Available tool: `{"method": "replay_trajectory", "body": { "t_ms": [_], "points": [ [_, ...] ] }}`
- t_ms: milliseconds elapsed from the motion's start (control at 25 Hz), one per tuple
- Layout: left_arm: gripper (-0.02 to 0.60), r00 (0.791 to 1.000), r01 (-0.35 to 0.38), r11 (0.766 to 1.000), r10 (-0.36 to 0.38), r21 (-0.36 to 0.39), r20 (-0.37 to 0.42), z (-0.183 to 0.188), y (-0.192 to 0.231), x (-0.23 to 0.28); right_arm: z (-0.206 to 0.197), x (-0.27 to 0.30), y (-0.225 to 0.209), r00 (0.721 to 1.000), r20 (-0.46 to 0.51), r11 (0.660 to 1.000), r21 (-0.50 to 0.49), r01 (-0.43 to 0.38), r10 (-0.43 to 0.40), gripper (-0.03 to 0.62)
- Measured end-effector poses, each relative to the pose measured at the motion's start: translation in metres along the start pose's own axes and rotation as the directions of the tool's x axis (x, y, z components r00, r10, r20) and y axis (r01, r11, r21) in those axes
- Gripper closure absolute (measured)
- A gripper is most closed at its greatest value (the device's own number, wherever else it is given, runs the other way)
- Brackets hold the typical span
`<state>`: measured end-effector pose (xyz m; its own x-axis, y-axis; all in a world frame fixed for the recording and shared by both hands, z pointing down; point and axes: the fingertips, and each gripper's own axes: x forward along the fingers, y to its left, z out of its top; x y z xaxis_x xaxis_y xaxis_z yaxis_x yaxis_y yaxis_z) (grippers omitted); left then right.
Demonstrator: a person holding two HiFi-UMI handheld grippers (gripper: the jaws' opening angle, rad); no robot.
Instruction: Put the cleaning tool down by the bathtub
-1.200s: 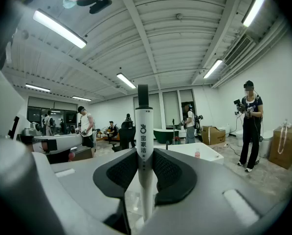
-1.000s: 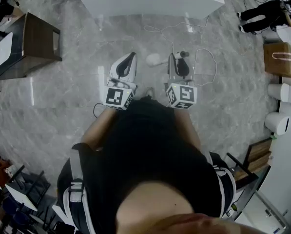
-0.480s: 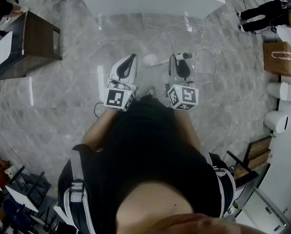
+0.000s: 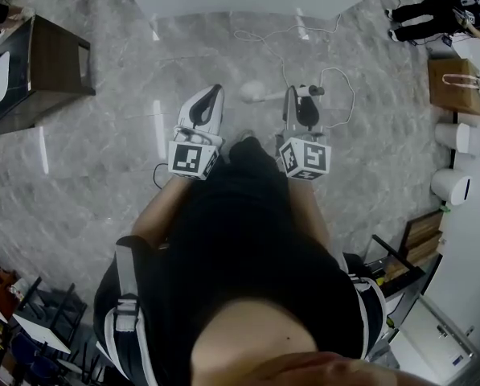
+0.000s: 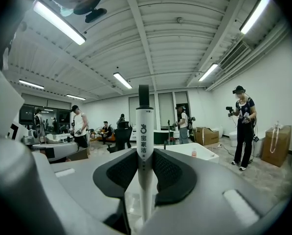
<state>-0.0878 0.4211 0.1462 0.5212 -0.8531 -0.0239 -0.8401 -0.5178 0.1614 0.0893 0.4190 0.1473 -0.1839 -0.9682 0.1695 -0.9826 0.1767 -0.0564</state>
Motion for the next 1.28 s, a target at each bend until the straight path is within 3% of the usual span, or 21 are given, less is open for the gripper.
{"method": "replay_trajectory", "body": {
  "t_ms": [360,1000,1280],
  "points": [
    [0.572,1.0,-0.014,1.0,0.014,-0.001,-0.017,-0.008,0.006,0.035,0.003,0.034,-0.023,1.0,0.001,1.0,-0.002,-0.002,0.002,0.495],
    [0.572,0.994,-0.11,0.994,0.11,0.021,-0.026,-0.017,0.019,0.173,0.014,0.158,-0.103,0.996,0.002,0.995,-0.022,-0.094,0.094,0.495],
    [0.572,0.986,-0.161,0.985,0.163,0.054,-0.023,-0.018,0.034,0.211,0.019,0.204,-0.128,0.994,0.003,0.993,-0.043,-0.11,0.11,0.496]
  ]
}}
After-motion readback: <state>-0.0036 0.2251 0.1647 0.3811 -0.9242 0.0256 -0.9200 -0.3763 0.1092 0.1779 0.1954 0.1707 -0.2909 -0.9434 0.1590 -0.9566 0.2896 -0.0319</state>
